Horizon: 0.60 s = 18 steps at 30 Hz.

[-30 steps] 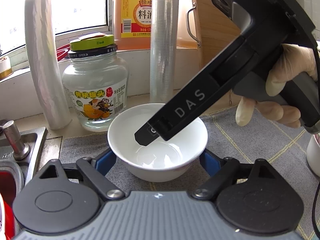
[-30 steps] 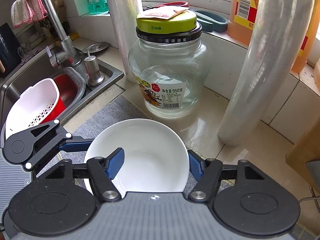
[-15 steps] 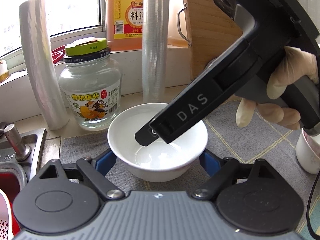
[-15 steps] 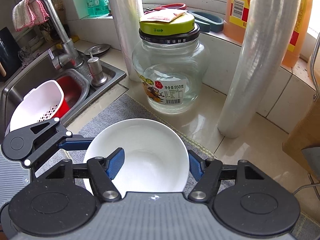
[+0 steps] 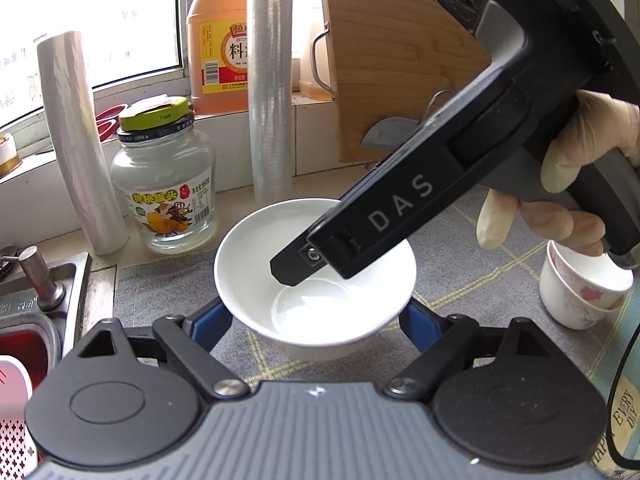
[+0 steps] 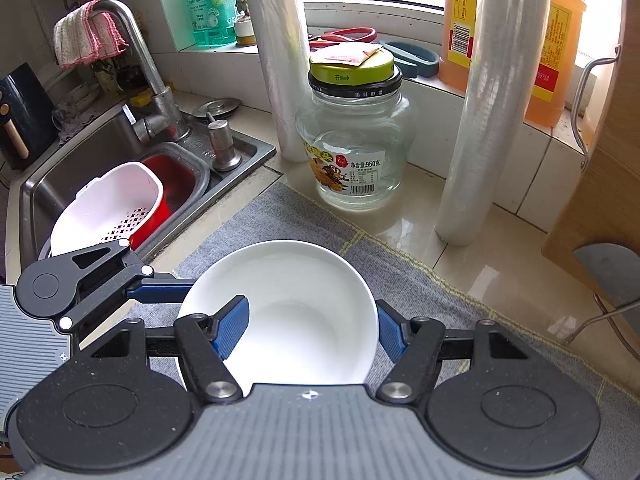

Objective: Organize plates and bowls
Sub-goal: 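Lift the pink-flowered bowl and carry it over the nested white bowls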

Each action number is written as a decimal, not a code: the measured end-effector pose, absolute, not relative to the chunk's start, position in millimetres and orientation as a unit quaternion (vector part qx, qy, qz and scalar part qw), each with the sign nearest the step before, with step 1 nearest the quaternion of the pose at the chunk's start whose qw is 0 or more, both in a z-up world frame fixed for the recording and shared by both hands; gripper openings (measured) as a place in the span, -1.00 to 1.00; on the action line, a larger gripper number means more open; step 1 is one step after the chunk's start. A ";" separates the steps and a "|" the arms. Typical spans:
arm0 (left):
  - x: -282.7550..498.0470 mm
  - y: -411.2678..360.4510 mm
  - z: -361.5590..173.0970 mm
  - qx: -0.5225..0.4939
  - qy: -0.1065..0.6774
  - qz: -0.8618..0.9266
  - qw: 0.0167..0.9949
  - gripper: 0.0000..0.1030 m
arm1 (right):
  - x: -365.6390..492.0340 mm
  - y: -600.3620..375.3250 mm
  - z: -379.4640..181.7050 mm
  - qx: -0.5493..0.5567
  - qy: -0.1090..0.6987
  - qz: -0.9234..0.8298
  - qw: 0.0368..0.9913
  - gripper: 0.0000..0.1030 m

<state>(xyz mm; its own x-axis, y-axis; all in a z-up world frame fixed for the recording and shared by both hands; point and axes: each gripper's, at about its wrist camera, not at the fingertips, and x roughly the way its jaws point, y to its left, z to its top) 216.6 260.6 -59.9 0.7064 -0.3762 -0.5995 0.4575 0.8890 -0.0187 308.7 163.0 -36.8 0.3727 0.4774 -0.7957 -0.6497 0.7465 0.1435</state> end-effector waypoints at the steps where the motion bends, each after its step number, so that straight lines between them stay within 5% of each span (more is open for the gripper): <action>1: 211.7 259.5 -59.0 0.066 0.310 -0.229 0.920 0.74 | 303.3 160.8 -35.5 -0.097 0.443 0.342 0.823 0.41; 18: 146.4 225.3 -44.8 0.110 0.323 -0.296 0.892 0.74 | 214.8 109.1 -18.7 -0.074 0.445 0.307 0.838 0.42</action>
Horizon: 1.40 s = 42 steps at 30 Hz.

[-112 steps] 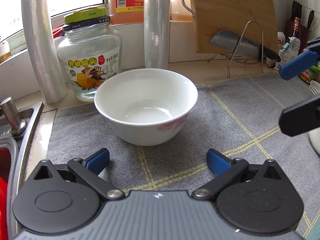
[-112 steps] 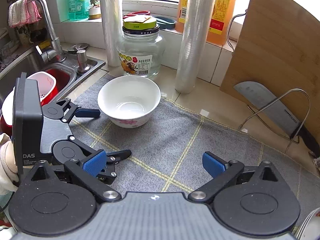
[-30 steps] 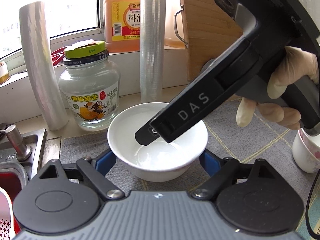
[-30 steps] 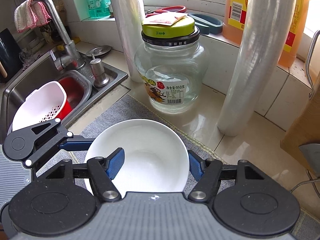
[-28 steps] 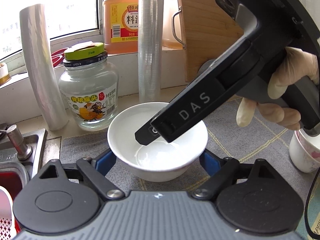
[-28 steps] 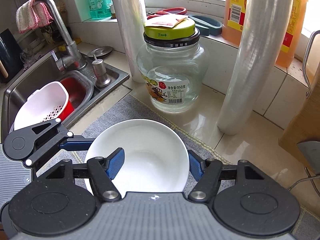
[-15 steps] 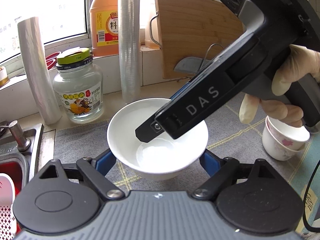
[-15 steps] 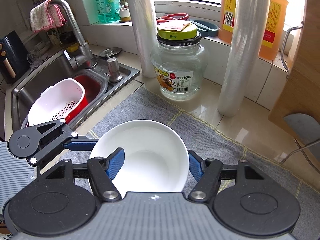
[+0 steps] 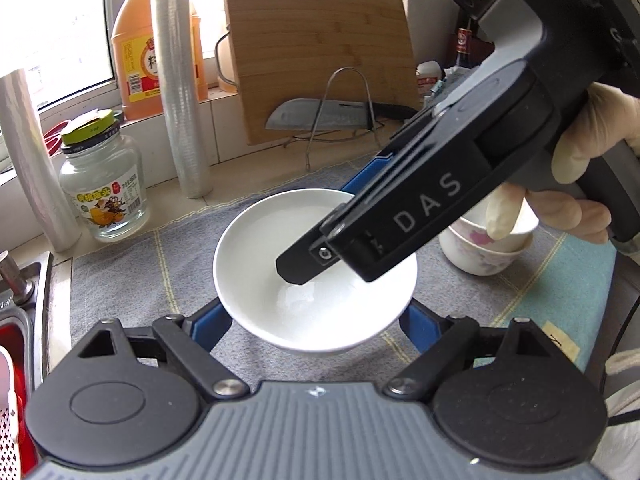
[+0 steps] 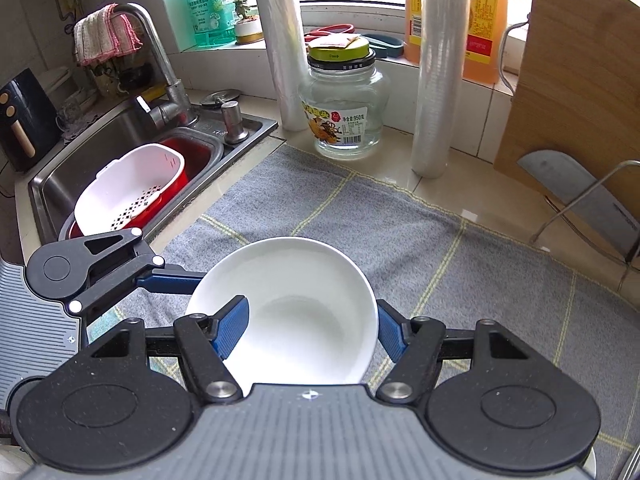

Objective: Organize plates and bowls
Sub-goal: 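Lift the pink-flowered bowl and carry it over the nested white bowls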

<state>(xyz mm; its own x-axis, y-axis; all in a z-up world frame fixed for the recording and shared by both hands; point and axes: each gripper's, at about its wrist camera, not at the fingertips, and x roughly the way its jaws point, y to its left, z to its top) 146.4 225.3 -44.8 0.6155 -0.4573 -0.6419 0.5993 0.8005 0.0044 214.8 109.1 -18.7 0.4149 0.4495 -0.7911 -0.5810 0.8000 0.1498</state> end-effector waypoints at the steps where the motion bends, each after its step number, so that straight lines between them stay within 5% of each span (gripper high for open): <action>1: 144.6 222.6 -43.7 0.114 0.324 -0.301 0.890 0.74 | 210.7 104.0 -18.2 -0.069 0.446 0.303 0.839 0.42; 28: 147.3 94.6 -10.3 0.169 0.247 -0.450 0.841 0.74 | 169.5 -44.0 8.1 -0.022 0.414 0.139 0.899 0.42; 42: 162.5 66.2 -36.8 0.159 0.286 -0.466 0.822 0.74 | 180.4 -74.9 -19.3 -0.005 0.448 0.116 0.886 0.42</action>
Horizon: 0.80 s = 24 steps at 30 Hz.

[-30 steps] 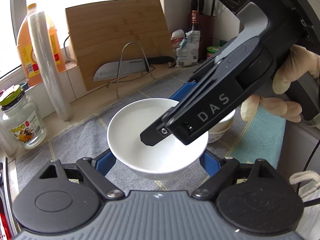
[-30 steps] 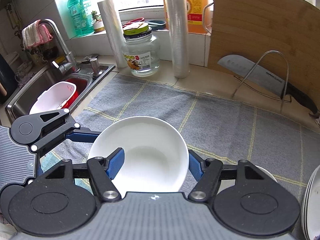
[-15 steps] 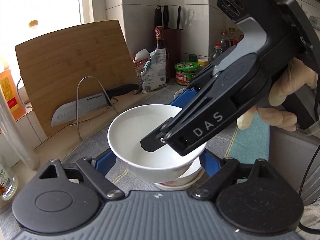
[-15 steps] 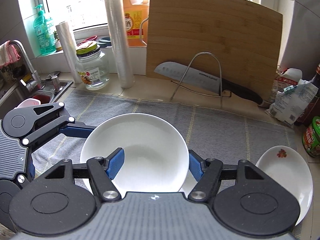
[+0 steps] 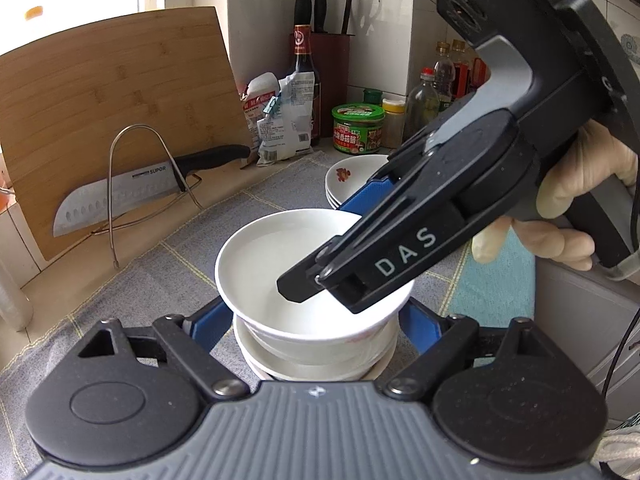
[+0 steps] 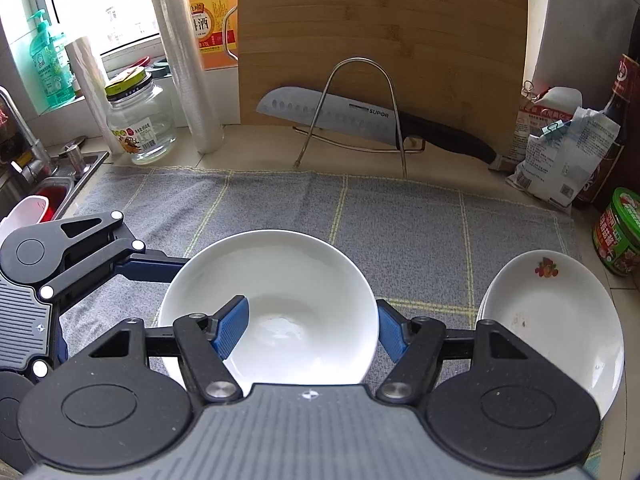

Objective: Organize plates and bowls
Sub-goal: 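Lift the pink-flowered bowl and carry it over the nested white bowls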

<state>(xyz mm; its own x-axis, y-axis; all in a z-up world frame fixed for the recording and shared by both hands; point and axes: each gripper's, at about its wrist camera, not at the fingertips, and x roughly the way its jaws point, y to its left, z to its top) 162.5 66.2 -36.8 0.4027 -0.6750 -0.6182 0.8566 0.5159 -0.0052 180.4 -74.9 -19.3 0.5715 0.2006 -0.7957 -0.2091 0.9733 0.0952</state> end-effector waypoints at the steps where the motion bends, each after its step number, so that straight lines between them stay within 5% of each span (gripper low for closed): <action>1: 162.6 66.0 -37.8 0.159 0.287 -0.466 0.821 0.74 | 180.3 -75.5 -20.6 -0.002 0.450 0.117 0.885 0.42; 24: 168.7 61.2 -52.2 0.158 0.312 -0.472 0.809 0.75 | 185.6 -77.1 -35.1 0.004 0.464 0.117 0.878 0.42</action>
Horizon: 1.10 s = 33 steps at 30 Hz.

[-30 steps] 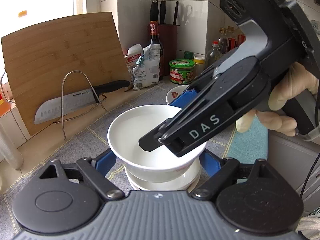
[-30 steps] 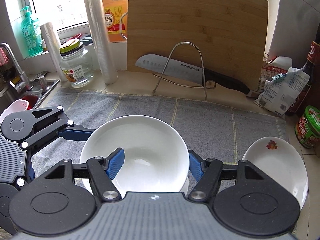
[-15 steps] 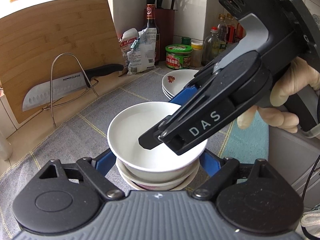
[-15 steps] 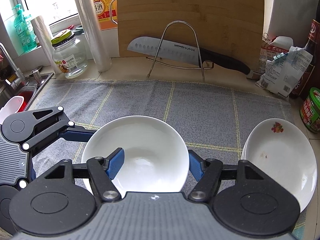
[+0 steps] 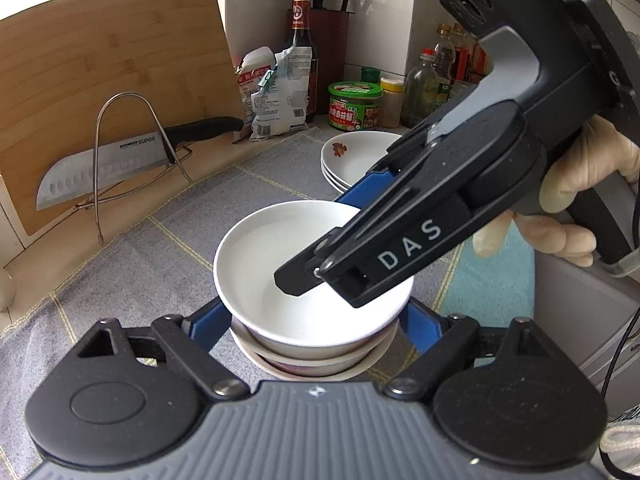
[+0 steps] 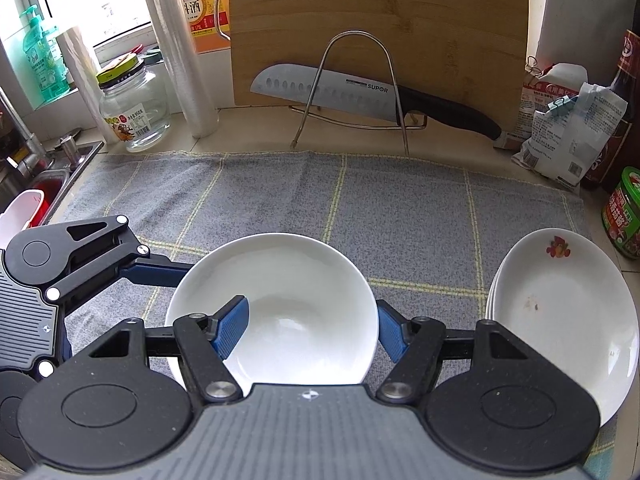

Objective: Organize plates and bowls
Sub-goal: 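Lift the pink-flowered bowl and carry it over the nested white bowls, then lower the bowl into the nested white bowls and open the right gripper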

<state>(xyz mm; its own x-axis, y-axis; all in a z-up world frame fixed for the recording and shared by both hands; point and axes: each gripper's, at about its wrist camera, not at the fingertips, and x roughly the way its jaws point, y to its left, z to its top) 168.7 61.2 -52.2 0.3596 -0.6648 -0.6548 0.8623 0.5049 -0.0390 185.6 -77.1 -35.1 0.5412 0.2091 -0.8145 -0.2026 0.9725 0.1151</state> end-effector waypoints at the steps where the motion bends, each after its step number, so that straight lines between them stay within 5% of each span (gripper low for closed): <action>1: 169.0 61.0 -52.0 0.158 0.313 -0.472 0.809 0.75 | 185.6 -77.3 -34.9 0.004 0.463 0.117 0.878 0.42; 8: 169.3 61.1 -52.3 0.158 0.310 -0.473 0.810 0.79 | 184.9 -76.0 -36.9 0.004 0.464 0.116 0.878 0.45; 13: 168.7 69.3 -50.9 0.148 0.309 -0.471 0.813 0.91 | 180.7 -74.5 -34.4 0.007 0.452 0.118 0.884 0.91; 33: 173.2 115.8 -81.3 0.164 0.337 -0.491 0.786 0.94 | 109.9 -62.7 -14.2 0.003 0.403 0.076 0.912 1.00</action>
<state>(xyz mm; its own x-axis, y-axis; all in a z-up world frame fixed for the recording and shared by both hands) 173.2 115.8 -81.3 0.2896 -0.6623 -0.6910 0.8830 0.4634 -0.0741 109.9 -62.7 -14.2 0.6638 0.1412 -0.7345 -0.1366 0.9884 0.0665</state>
